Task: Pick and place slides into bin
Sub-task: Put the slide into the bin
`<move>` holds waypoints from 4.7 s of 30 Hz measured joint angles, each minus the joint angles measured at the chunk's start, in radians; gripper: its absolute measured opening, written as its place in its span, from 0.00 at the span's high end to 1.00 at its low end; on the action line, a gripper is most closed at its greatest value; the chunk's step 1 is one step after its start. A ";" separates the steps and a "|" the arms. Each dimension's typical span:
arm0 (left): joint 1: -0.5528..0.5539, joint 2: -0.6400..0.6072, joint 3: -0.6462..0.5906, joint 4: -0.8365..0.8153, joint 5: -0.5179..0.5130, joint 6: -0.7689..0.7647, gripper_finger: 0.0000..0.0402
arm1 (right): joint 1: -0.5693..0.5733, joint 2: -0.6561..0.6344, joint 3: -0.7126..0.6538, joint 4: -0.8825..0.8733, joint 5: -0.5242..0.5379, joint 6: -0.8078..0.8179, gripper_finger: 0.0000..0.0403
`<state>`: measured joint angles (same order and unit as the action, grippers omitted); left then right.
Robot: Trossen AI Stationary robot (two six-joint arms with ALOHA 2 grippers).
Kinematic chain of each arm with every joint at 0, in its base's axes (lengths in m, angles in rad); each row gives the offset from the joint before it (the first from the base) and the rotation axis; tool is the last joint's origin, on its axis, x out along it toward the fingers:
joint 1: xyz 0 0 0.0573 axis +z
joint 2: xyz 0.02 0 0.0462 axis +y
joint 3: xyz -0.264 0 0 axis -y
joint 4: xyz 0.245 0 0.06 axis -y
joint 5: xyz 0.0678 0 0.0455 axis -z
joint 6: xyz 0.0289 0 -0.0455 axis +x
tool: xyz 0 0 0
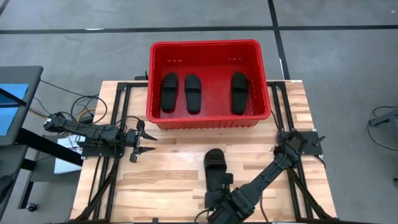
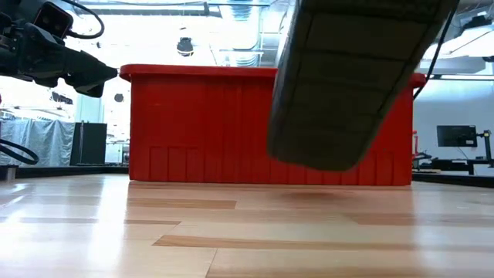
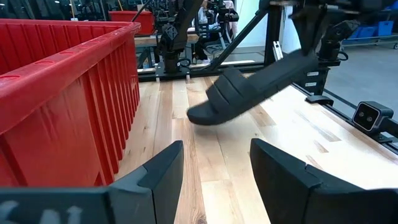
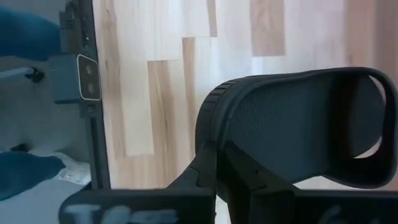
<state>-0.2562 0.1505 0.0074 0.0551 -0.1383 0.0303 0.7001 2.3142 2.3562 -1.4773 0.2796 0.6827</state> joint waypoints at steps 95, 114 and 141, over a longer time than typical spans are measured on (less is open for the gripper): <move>0.000 0.000 0.000 0.000 0.000 0.000 0.56 | -1.022 -0.989 -1.051 0.767 -0.017 -1.139 1.00; 0.000 0.000 0.000 0.000 0.000 0.000 0.56 | -1.202 -0.783 -1.059 0.832 -0.181 -1.285 1.00; 0.000 0.000 0.000 0.000 0.000 0.000 0.56 | -1.220 -0.764 -1.059 0.857 -0.205 -1.348 1.00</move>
<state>-0.2562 0.1505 0.0074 0.0551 -0.1383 0.0303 -0.5198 1.5497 1.2976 -0.6200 0.0750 -0.6658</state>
